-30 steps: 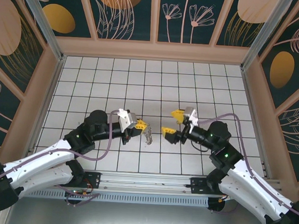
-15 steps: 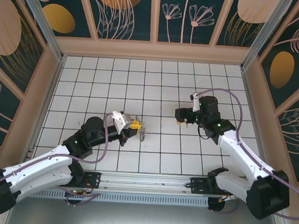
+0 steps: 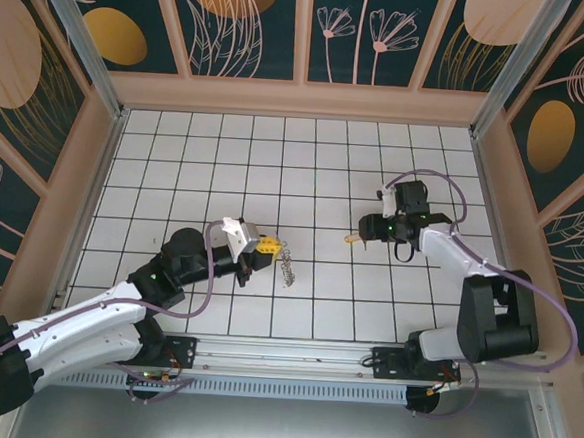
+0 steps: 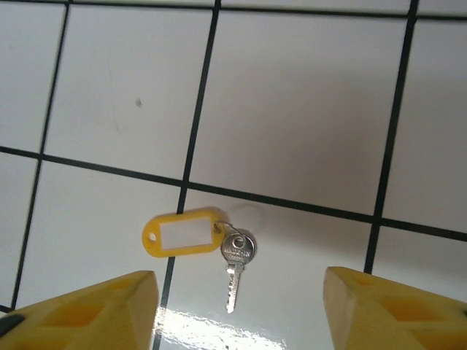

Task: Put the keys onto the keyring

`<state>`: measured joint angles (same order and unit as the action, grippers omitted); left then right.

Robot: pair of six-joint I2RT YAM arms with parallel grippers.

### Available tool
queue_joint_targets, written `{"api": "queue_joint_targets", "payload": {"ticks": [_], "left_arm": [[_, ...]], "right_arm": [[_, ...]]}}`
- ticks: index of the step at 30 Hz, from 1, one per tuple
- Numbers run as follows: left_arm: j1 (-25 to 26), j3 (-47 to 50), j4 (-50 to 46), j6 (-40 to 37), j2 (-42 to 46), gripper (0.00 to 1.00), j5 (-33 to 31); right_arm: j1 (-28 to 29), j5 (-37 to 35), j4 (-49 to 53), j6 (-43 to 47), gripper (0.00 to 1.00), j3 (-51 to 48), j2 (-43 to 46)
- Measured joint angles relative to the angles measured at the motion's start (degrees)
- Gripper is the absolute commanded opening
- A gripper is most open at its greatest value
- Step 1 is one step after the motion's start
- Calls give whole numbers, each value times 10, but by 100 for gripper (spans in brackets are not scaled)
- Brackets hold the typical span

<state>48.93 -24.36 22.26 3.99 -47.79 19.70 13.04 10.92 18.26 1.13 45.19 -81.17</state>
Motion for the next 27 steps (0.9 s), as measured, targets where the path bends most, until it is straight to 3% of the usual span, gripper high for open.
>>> {"api": "queue_joint_targets", "payload": {"ticks": [14,27], "left_arm": [[0,18,32,13,-14,0,44],[0,18,45,15,-14,0,60]], "right_arm": [[-10,42,-19,21,50,62,-114],[-10,62,-15,35,44,63,-132]]}}
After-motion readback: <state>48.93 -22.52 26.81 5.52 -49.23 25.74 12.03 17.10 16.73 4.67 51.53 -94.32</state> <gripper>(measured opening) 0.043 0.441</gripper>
